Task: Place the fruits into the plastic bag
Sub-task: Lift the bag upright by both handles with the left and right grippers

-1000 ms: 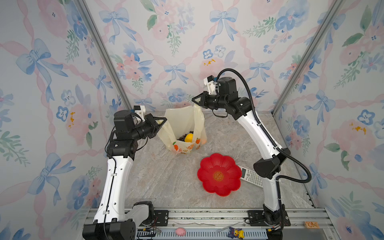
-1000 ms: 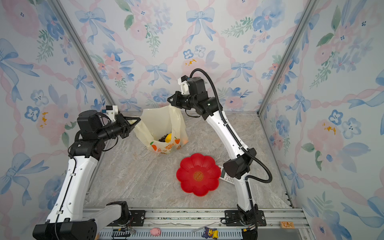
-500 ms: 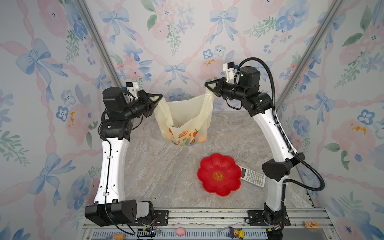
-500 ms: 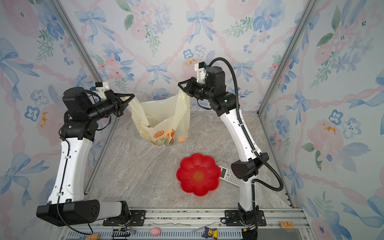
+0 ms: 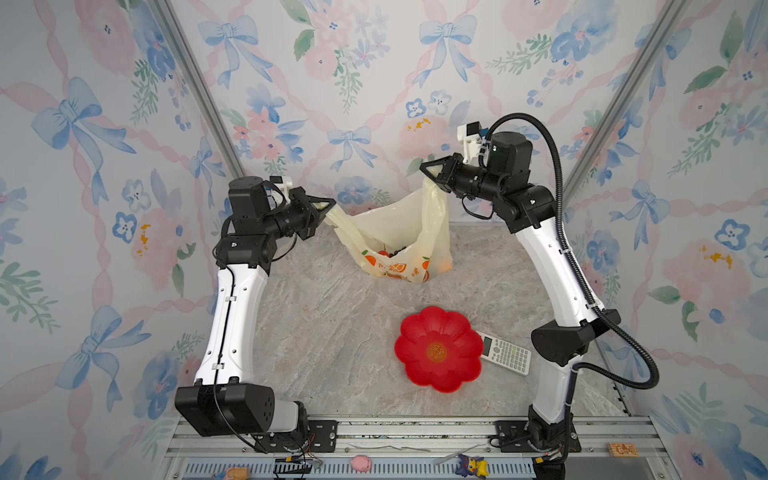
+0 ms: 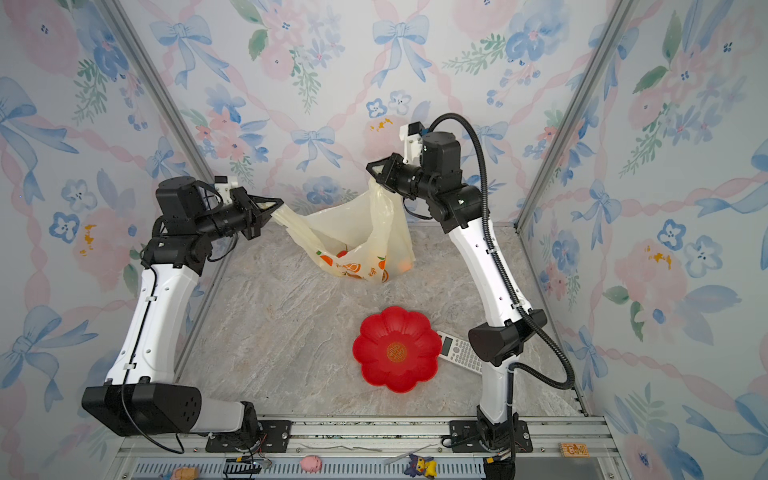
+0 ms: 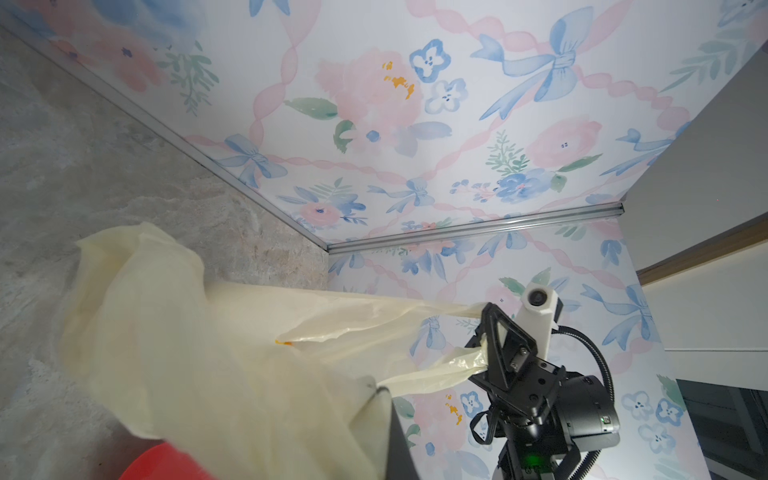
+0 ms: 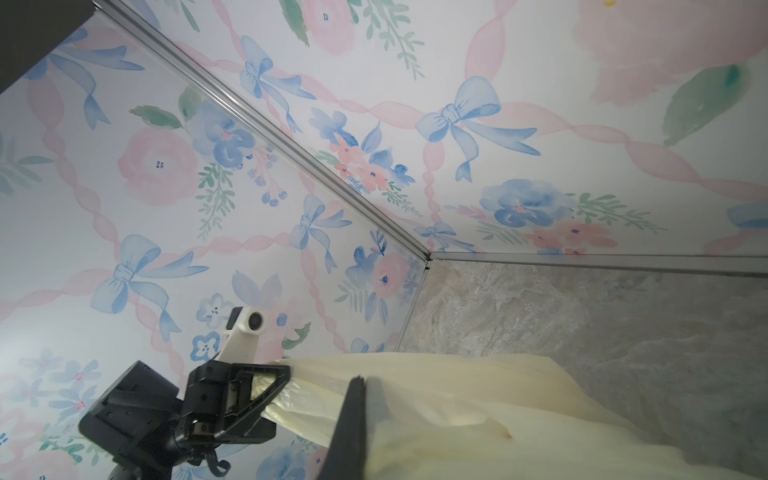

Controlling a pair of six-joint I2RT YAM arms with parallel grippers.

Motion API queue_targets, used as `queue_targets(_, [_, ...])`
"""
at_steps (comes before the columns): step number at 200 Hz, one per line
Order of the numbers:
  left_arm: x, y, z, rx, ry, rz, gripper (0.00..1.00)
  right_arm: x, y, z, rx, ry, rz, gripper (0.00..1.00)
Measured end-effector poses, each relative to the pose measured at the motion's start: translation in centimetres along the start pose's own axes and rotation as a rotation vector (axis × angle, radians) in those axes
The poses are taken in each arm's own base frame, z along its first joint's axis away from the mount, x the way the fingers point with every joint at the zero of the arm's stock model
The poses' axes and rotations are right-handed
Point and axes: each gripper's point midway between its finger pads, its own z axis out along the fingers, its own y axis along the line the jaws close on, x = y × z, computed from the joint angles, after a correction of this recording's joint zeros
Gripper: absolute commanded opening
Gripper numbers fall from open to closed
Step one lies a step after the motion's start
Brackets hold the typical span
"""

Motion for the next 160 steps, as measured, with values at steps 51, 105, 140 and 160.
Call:
queue_targets(51, [0.2, 0.2, 0.3, -0.014, -0.005, 0.036, 0.0, 1.8, -1.9, 0.3, 0.059, 0.068, 0.016, 0.0])
queue_targets(105, [0.3, 2.1, 1.5, -0.081, -0.006, 0.025, 0.0, 1.6, -0.9, -0.8, 0.066, 0.06, -0.054, 0.0])
queue_targets(140, [0.0, 1.1, 1.4, -0.079, -0.024, 0.06, 0.0, 1.3, -4.0, -2.1, 0.205, 0.074, -0.109, 0.0])
queue_targets(160, [0.2, 1.3, 1.7, -0.092, -0.027, 0.071, 0.0, 1.6, -4.5, -2.9, 0.237, 0.078, -0.126, 0.0])
